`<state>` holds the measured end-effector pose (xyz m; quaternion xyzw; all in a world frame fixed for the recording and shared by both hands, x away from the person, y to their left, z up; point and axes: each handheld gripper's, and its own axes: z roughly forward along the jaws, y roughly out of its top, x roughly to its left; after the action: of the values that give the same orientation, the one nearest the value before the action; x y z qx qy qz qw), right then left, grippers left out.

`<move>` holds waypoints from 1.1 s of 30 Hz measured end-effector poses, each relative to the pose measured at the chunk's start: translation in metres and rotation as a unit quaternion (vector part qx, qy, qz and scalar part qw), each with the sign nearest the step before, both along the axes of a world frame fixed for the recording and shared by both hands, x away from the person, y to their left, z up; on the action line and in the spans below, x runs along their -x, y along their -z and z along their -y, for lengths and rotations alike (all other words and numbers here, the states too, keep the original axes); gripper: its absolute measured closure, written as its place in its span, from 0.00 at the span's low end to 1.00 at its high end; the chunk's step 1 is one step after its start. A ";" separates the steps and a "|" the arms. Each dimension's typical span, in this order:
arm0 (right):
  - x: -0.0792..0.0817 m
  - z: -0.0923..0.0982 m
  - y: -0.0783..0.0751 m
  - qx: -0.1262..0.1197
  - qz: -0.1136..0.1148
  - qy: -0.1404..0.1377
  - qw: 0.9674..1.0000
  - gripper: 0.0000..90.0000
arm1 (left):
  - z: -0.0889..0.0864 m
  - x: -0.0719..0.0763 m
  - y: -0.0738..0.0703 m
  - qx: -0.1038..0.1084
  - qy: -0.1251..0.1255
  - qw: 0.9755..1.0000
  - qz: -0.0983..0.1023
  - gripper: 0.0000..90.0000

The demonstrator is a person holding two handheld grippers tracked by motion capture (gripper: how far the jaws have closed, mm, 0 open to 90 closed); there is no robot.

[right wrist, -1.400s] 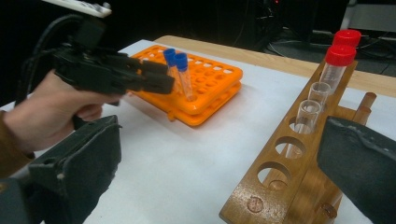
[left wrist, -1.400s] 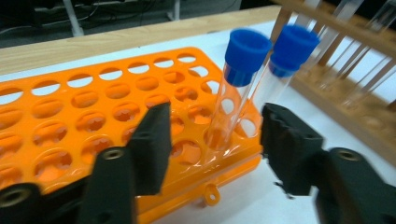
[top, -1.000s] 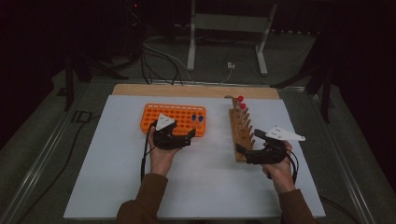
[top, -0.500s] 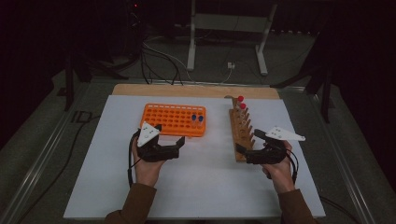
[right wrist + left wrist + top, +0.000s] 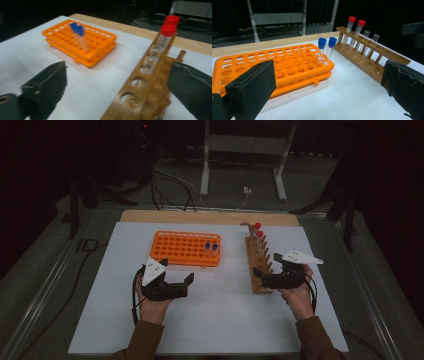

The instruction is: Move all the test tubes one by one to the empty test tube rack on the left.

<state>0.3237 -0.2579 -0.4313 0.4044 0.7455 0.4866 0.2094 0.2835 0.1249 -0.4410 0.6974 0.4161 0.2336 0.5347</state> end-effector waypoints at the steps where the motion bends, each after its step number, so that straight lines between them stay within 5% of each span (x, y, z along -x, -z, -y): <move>1: -0.003 0.000 0.000 0.004 0.000 0.006 1.000 0.06 | 0.000 0.000 0.000 -0.001 0.001 1.000 0.000 0.00; 11: -0.037 0.006 0.007 0.029 -0.020 0.048 0.998 0.21 | 0.001 -0.001 0.001 0.001 -0.004 1.000 -0.010 0.00; 17: -0.050 -0.004 0.017 0.063 -0.014 0.055 0.996 0.63 | 0.003 -0.001 0.001 0.009 0.003 1.000 -0.016 0.00; 21: -0.053 -0.007 0.021 0.074 -0.012 0.057 0.996 0.76 | 0.003 -0.001 0.001 0.011 0.003 1.000 -0.017 0.00; 25: -0.057 -0.011 0.025 0.080 -0.015 0.060 0.995 0.84 | 0.001 -0.002 0.001 0.026 0.005 0.999 -0.024 0.00; 33: -0.056 -0.018 0.027 0.096 -0.007 0.068 0.993 0.84 | 0.002 -0.002 0.001 0.025 0.006 0.999 -0.025 0.00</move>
<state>0.3797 -0.2403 -0.4579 0.4354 0.7614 0.3942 0.2746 0.2850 0.1229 -0.4421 0.6920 0.4306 0.2024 0.5428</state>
